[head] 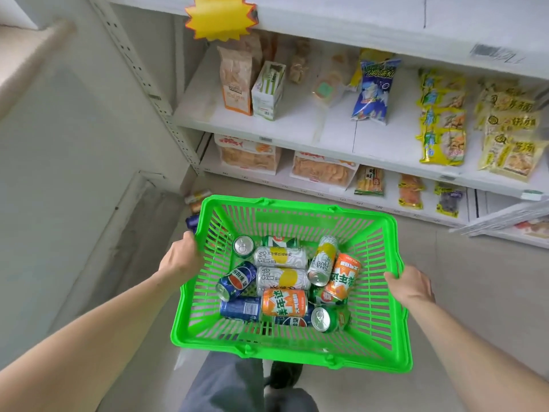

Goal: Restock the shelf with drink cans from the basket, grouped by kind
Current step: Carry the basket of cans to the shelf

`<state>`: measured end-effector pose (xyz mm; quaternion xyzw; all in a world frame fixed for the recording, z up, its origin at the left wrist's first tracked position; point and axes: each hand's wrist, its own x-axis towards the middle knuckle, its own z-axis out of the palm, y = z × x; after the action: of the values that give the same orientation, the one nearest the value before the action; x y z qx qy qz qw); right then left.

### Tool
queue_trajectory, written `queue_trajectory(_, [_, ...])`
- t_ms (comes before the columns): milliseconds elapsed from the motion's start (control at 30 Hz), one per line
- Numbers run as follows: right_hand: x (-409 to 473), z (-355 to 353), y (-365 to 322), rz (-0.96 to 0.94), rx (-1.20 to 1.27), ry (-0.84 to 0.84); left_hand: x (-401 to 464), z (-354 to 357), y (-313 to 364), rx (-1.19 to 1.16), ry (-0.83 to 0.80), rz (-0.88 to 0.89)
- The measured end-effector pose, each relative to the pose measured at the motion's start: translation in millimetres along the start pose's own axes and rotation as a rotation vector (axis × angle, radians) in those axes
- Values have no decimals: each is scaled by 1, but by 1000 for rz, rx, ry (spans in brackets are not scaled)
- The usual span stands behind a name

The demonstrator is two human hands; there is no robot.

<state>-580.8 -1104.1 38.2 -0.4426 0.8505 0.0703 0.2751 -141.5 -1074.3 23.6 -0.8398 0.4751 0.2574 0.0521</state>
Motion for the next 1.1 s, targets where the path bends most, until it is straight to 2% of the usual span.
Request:
queue_trajectory(233, [96, -4, -17, 104, 22, 13, 108, 15, 90, 45, -64, 71])
queue_trajectory(433, [193, 30, -23, 128, 63, 13, 186, 63, 144, 63, -39, 115])
queue_trajectory(833, [391, 175, -26, 65, 91, 112, 350, 232, 189, 100, 43, 156])
queue_trajectory(1100, [460, 226, -38, -14, 129, 226, 420, 283, 197, 100, 74, 223])
